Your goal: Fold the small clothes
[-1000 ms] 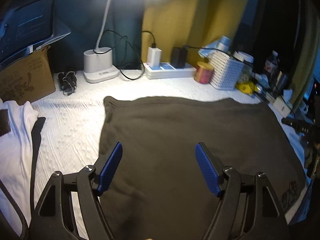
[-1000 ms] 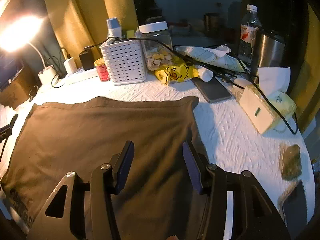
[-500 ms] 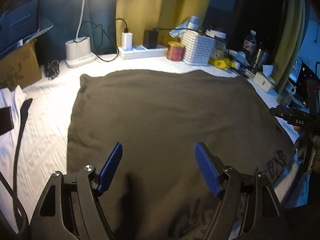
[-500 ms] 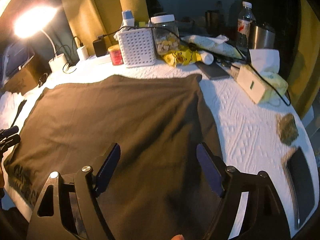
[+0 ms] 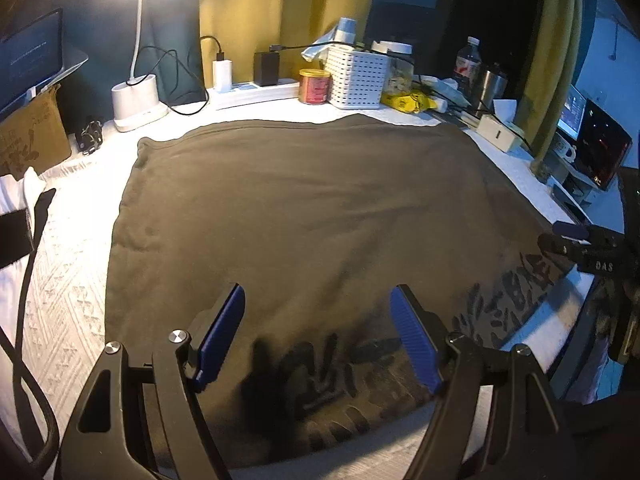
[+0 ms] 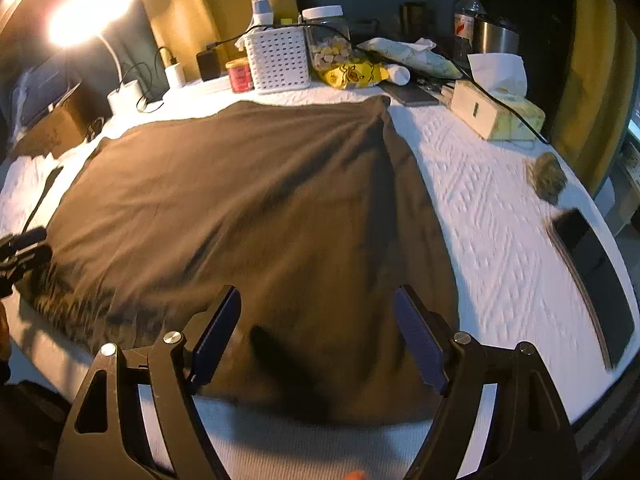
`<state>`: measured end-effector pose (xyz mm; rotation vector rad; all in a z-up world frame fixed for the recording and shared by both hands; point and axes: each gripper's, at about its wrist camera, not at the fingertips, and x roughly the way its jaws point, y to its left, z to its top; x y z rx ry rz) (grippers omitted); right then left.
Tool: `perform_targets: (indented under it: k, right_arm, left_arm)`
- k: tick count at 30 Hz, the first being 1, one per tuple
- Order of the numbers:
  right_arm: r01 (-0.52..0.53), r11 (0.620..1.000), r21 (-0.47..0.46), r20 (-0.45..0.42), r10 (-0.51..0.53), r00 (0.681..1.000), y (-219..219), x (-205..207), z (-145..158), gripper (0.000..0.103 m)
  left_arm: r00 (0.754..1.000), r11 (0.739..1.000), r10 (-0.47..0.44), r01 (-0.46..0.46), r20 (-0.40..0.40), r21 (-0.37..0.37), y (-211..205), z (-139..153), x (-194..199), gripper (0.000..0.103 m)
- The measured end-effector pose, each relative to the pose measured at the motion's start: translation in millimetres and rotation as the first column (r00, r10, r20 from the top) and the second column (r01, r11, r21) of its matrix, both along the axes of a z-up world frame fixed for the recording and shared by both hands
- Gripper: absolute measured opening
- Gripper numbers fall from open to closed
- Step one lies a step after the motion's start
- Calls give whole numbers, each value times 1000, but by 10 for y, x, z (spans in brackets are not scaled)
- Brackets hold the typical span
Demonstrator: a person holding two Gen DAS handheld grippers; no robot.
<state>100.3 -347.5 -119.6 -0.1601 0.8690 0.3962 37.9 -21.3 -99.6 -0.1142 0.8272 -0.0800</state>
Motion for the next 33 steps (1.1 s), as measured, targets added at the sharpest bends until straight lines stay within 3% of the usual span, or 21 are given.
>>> perform_targets:
  k: [5, 12, 20, 33]
  right_arm:
    - [14, 1000, 5, 4, -14, 1000, -146, -281, 0, 81]
    - [12, 998, 58, -38, -10, 999, -255, -493, -88, 81]
    - [63, 989, 132, -81, -53, 995, -201, -383, -187, 82]
    - [178, 944, 277, -110, -153, 982, -95, 125, -174, 82]
  left_arm:
    - [1000, 1000, 2, -2, 10, 24, -95, -4, -85, 75]
    - [999, 999, 32, -32, 26, -1, -28, 6, -126, 75]
    - [998, 997, 65, -65, 3, -30, 114, -45, -85, 75]
    - [995, 995, 101, -101, -3, 5, 397, 17, 131, 75]
